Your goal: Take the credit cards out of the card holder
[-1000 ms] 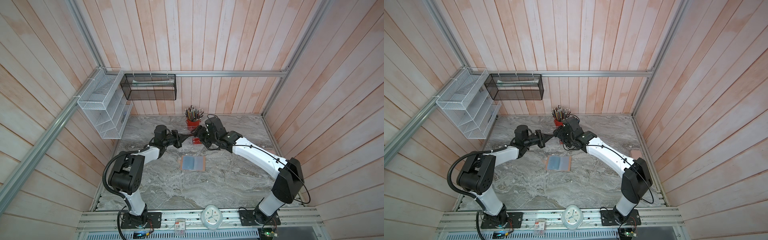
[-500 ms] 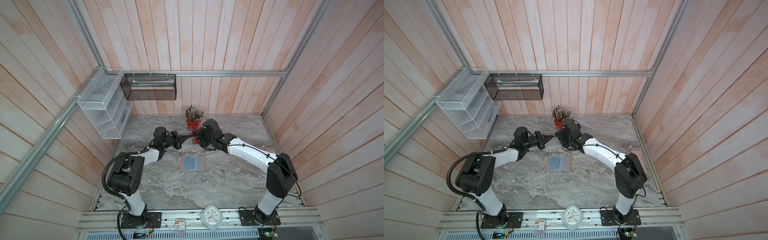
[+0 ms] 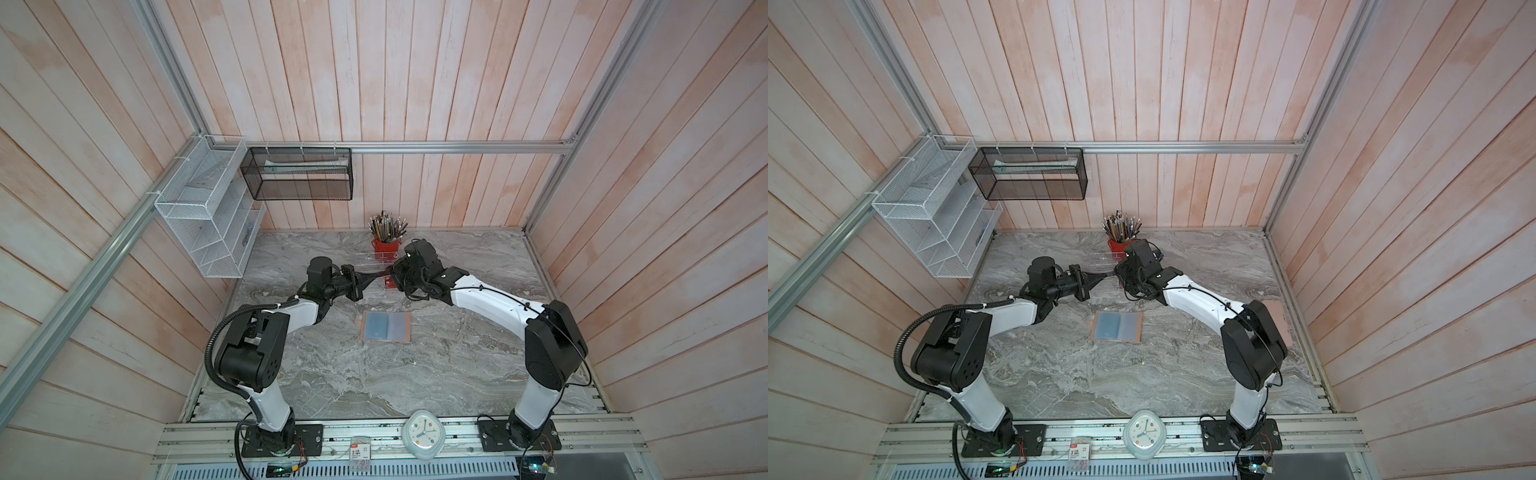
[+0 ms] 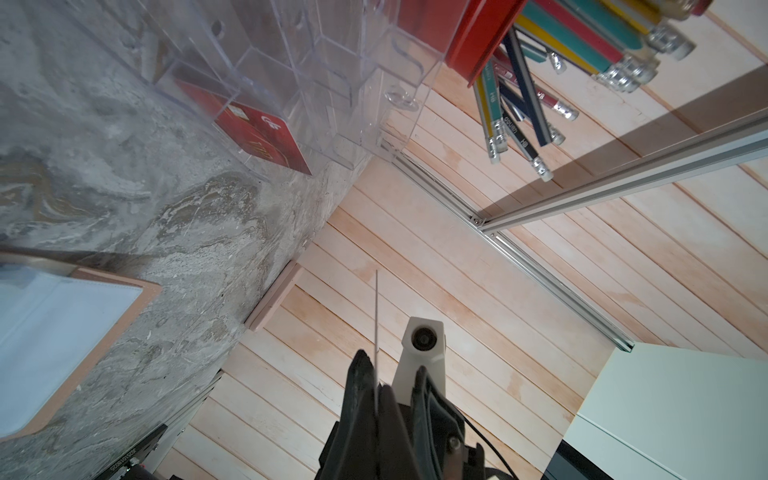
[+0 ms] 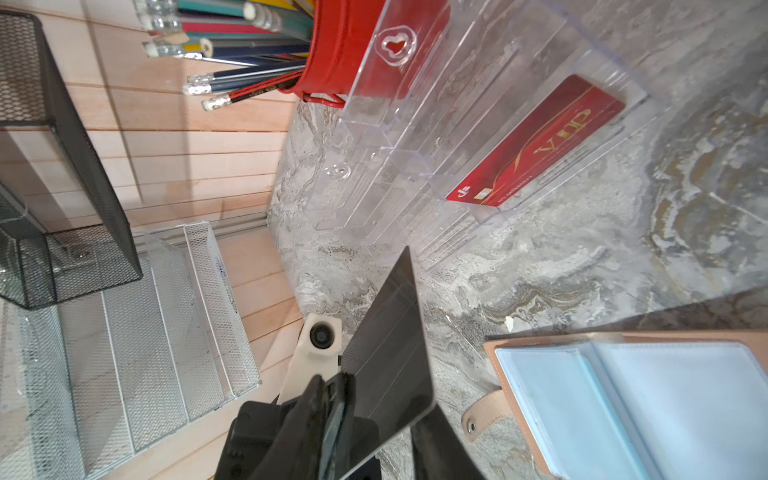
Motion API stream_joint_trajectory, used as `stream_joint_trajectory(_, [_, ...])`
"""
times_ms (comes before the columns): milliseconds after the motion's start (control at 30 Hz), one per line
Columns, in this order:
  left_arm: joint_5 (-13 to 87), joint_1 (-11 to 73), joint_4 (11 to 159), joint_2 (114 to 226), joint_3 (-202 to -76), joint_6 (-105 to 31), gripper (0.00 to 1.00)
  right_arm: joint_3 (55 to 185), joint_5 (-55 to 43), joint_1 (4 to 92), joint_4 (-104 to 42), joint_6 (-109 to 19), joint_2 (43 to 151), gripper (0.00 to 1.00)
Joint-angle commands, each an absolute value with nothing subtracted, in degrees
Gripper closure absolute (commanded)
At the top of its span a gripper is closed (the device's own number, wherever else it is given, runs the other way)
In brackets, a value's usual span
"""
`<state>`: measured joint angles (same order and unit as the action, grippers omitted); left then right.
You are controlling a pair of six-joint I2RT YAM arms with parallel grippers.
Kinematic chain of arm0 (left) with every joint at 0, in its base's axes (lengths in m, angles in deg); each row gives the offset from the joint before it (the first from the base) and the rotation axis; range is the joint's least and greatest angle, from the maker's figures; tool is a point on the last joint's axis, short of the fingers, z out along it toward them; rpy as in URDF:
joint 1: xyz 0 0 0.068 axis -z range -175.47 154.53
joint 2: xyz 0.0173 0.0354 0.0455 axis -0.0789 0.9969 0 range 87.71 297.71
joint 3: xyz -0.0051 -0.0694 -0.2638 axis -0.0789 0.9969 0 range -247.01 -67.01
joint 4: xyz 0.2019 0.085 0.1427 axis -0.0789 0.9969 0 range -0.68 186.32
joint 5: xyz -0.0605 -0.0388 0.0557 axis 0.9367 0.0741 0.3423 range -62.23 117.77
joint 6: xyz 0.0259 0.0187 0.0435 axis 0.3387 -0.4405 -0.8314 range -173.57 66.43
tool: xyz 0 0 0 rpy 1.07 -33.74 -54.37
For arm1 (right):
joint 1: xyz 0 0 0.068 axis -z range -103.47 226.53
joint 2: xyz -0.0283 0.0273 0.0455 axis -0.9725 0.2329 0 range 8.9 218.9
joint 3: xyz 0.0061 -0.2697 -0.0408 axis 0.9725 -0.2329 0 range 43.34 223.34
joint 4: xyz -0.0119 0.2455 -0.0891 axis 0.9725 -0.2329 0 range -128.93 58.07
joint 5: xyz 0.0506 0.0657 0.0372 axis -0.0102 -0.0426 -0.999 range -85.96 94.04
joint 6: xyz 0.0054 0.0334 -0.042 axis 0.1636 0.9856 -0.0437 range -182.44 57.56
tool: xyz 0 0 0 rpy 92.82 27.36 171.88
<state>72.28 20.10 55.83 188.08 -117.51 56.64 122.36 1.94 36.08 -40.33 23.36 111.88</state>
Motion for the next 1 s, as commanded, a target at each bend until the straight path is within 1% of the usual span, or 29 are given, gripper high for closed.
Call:
stream_joint_trajectory(0, [71.5,20.6,53.7,186.7,-116.7,56.8,1.00,124.2,1.7,36.4,-39.4,23.7,113.4,0.70])
stream_joint_trajectory(133, [71.4,20.8,53.5,187.0,-116.8,56.8,1.00,124.6,1.4,36.5,-39.0,23.9,114.1,0.75])
stream_joint_trajectory(400, [71.1,21.1,53.3,187.4,-116.5,56.7,1.00,125.4,1.5,36.7,-39.2,23.5,114.5,0.79])
stream_joint_trajectory(633, [70.7,21.1,53.2,187.9,-116.5,56.5,1.00,123.9,1.6,37.0,-39.1,23.3,113.2,0.81])
stream_joint_trajectory(733, [70.5,21.1,53.4,187.9,-116.5,56.3,1.00,123.6,1.5,37.2,-39.1,23.0,112.9,0.83])
stream_joint_trajectory(833, [70.5,21.1,53.5,188.3,-116.5,56.2,1.00,123.7,1.5,37.2,-39.1,22.6,112.7,0.87])
stream_joint_trajectory(967, [70.3,21.2,53.7,188.4,-116.5,56.0,1.00,124.0,0.9,37.2,-39.0,22.6,113.2,0.87])
